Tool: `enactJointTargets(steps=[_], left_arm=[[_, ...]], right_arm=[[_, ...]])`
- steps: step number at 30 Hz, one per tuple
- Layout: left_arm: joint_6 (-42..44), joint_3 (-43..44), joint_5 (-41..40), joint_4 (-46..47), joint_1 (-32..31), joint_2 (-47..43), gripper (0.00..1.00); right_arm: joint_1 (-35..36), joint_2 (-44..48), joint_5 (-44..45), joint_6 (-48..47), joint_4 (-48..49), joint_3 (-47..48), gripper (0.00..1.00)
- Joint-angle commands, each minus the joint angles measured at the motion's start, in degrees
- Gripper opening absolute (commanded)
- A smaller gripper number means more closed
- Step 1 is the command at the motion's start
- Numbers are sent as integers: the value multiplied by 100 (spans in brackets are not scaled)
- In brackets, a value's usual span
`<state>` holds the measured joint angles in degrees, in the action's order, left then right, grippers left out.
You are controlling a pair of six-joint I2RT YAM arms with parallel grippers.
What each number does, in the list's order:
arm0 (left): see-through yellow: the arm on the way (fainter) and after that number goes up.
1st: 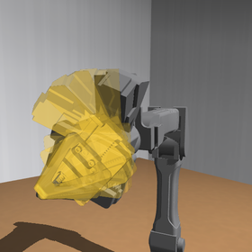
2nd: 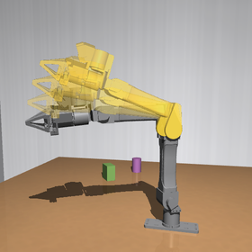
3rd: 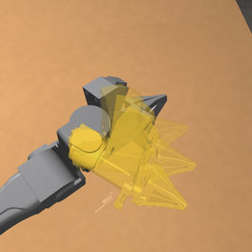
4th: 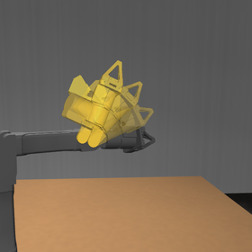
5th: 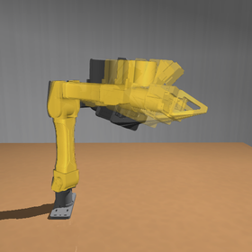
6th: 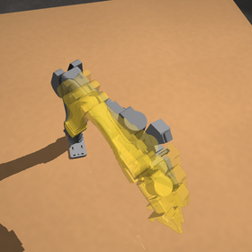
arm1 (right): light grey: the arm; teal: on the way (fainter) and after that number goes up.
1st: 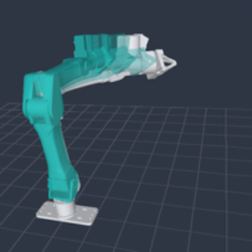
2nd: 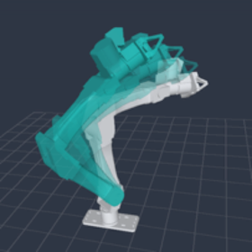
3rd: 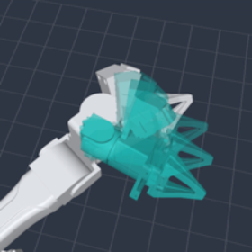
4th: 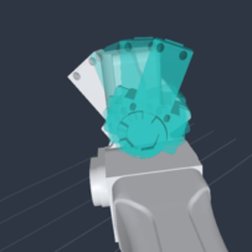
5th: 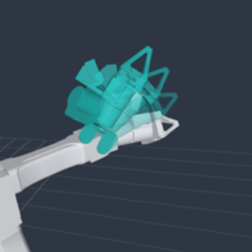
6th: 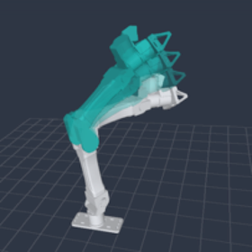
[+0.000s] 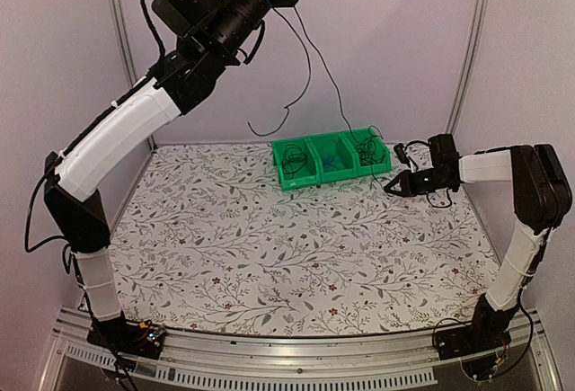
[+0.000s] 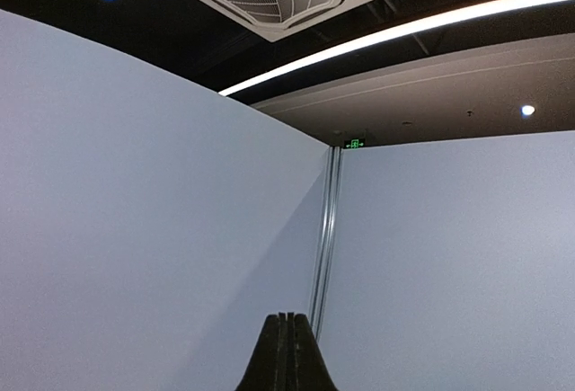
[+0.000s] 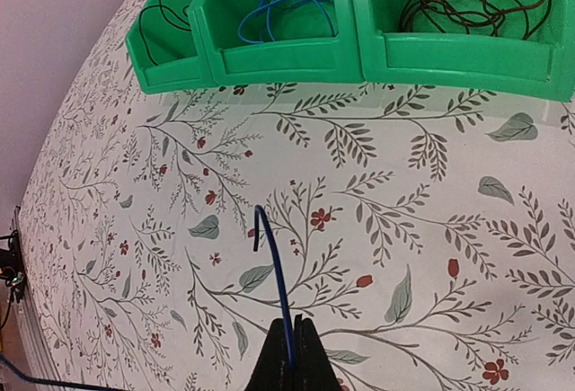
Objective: Untangle the cables
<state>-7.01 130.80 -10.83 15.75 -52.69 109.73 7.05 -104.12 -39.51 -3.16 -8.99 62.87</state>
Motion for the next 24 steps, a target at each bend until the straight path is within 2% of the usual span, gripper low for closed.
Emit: enactJointTargets(steps=[1, 5, 12, 16, 19, 24], left_arm=[[886, 226, -336, 102, 2, -308, 0], [1371, 182, -543, 295, -38, -565, 0], [1288, -461, -902, 197, 0, -839, 0], [68, -538, -1071, -756, 312, -656, 0], [-1029, -654, -596, -1459, 632, -428, 0], [-1481, -1086, 115, -1376, 906, -51, 0]], right_arm=[[-24, -183, 847, 128, -259, 199, 0], [-54, -353, 1038, 149, -298, 295, 0], [-27, -370, 669, 84, -364, 724, 0], [157, -101, 35, -198, -337, 892, 0], [435, 139, -263, -309, -346, 1136, 0], [977, 83, -237, -358, -333, 1741, 0]])
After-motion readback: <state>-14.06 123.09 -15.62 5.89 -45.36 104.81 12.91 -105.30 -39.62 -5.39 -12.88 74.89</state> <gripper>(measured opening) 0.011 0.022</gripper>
